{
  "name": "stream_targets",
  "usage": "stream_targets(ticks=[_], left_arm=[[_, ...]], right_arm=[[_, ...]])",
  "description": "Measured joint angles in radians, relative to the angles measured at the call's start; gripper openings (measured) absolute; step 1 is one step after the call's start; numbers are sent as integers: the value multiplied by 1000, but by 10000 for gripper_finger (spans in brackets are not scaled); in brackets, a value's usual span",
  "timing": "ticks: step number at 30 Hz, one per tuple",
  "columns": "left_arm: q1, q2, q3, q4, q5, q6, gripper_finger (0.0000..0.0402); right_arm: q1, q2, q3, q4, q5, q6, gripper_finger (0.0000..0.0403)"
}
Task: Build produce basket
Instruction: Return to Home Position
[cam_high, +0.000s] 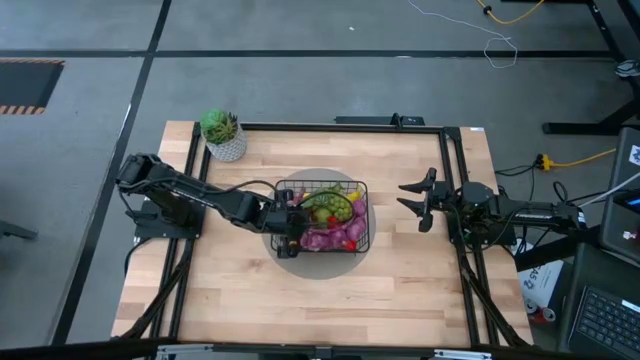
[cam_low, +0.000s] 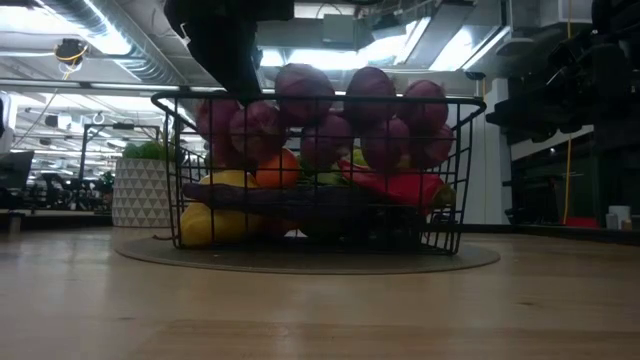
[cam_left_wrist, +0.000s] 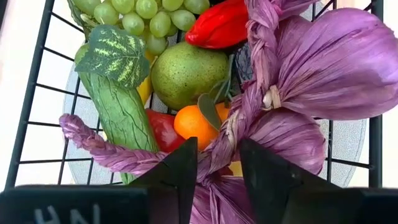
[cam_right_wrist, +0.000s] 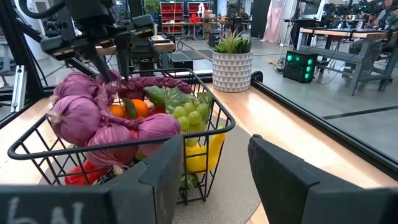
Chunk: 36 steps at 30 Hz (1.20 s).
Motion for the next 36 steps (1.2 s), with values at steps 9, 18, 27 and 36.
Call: stream_targets(ticks=[9,18,27,36], left_arm=[[-12,-85,0,-1,-1,4,114],[-15,-244,1,-3,-4,131,115],[-15,-340,2,8,-3,162,115],[10,-361,1,-82,38,113,115]], right_arm=[[0,0,0,0,0,0,184],[0,0,0,0,0,0,184],[0,0,0,0,0,0,184],[0,0,0,0,0,0,184]])
